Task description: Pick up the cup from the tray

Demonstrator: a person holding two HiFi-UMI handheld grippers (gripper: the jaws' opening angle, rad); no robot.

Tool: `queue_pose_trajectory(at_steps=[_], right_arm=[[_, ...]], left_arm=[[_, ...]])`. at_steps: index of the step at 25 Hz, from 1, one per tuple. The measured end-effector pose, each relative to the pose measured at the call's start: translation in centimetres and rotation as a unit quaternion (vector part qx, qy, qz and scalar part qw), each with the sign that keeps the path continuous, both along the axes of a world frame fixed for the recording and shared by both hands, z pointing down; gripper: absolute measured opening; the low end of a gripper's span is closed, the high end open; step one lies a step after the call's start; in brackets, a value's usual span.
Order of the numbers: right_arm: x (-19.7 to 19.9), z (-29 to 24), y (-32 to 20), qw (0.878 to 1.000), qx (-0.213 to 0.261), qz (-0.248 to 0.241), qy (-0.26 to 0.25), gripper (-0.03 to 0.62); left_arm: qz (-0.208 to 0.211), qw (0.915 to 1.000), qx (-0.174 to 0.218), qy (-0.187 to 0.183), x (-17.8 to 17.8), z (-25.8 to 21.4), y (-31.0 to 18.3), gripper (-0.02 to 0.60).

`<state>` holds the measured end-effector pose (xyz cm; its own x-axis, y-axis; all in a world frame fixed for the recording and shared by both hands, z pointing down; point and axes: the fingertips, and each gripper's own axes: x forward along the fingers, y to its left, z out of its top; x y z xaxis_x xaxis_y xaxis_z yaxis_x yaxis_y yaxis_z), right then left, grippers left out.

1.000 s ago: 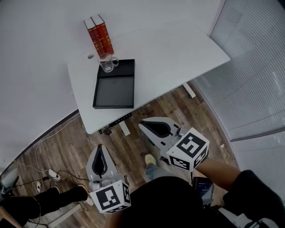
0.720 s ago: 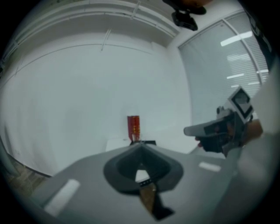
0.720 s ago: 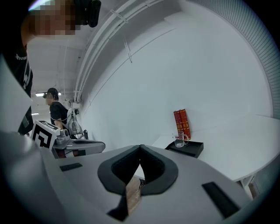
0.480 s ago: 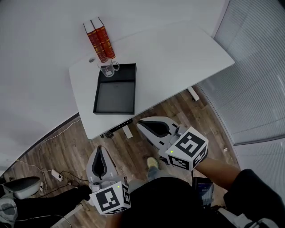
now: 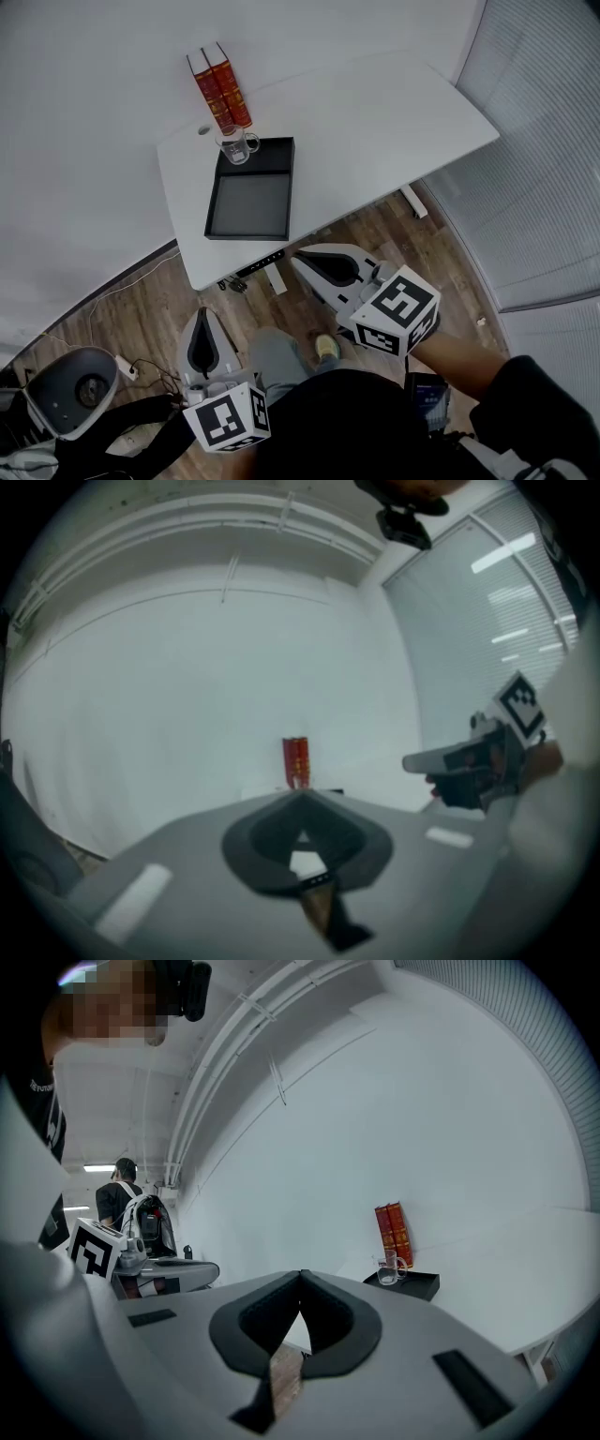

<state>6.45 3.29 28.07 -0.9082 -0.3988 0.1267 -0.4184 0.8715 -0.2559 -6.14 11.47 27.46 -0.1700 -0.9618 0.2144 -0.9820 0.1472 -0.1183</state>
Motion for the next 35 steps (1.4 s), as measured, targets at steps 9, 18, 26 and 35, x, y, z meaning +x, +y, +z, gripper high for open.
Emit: queue_pose_trajectory(at_steps=[9, 18, 26, 35], right_arm=[[0.3, -0.8, 1.0, 1.0, 0.008, 0.0, -0.014, 0.014], [-0.2, -1.6, 0.8, 1.0, 0.023, -0.001, -0.013, 0.014], [-1.7, -1.6, 0.9, 0.999, 0.028, -0.023, -0.004, 0.014], [-3.1, -1.8, 0.2, 0.999, 0.034, -0.027, -0.011, 0.014]], left_arm=[[-0.008, 0.9999, 0.013, -0.006, 0.1, -0.7, 1.5, 0.002], [-0.007, 0.9996, 0.029, -0.004, 0.2, -1.3, 1.5, 0.003], [-0.032, 0.9987, 0.039, 0.006, -1.2, -1.3, 1.9, 0.003], [-0.032, 0.9986, 0.042, 0.003, -2.3, -1.2, 0.8, 0.002]])
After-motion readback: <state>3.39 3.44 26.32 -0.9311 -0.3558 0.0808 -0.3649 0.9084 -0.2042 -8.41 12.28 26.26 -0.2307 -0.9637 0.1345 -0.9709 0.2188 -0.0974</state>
